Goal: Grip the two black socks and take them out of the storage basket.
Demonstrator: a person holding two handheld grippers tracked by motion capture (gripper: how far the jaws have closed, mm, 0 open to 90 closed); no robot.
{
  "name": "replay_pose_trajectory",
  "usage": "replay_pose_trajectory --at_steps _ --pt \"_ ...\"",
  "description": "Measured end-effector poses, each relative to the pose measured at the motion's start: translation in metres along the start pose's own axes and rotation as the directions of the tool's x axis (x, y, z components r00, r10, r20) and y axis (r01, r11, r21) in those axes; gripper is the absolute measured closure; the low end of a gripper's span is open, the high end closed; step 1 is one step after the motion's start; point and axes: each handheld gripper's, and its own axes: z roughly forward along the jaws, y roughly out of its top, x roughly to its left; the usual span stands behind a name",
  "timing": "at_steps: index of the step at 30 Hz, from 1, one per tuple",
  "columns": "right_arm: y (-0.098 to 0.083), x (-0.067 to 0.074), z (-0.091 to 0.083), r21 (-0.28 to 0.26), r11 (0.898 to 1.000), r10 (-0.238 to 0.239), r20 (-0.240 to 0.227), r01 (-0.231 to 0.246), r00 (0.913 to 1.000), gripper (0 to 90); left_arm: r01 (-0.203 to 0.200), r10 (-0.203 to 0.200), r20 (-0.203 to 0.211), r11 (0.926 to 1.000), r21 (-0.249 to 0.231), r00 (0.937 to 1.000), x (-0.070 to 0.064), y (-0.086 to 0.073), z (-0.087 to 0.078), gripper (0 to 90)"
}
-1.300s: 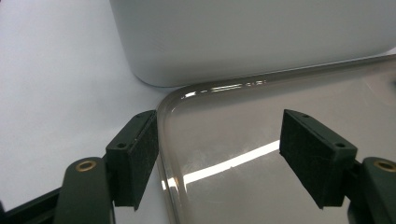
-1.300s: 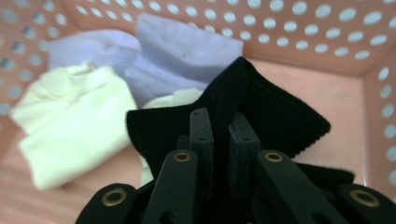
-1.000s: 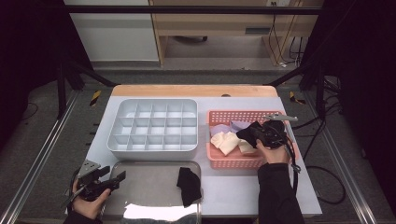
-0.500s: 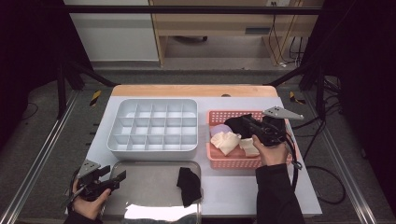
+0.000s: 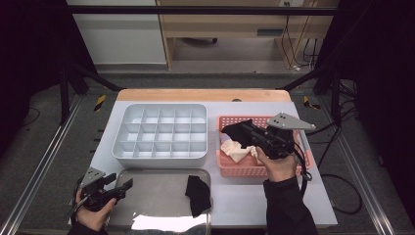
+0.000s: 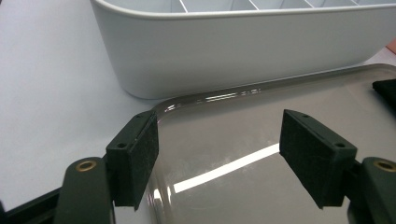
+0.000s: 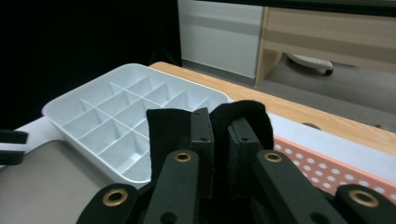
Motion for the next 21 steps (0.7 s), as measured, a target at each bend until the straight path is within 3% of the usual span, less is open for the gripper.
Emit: replay_pose_trajectory --at_steps 10,21 --pt "0.005 0.032 -0.024 -0.035 0.998 -0.047 -0.093 0.044 0.9946 83.2 -0.006 0.006 -0.002 1.0000 0.000 1.0000 -0.002 0.000 0.000 28.1" --pt "-0.012 0.060 -0.038 -0.029 0.998 -0.058 -0.211 0.053 0.9759 83.2 -0.008 0.008 -0.002 1.0000 -0.001 1.0000 -0.003 0.000 0.000 28.0"
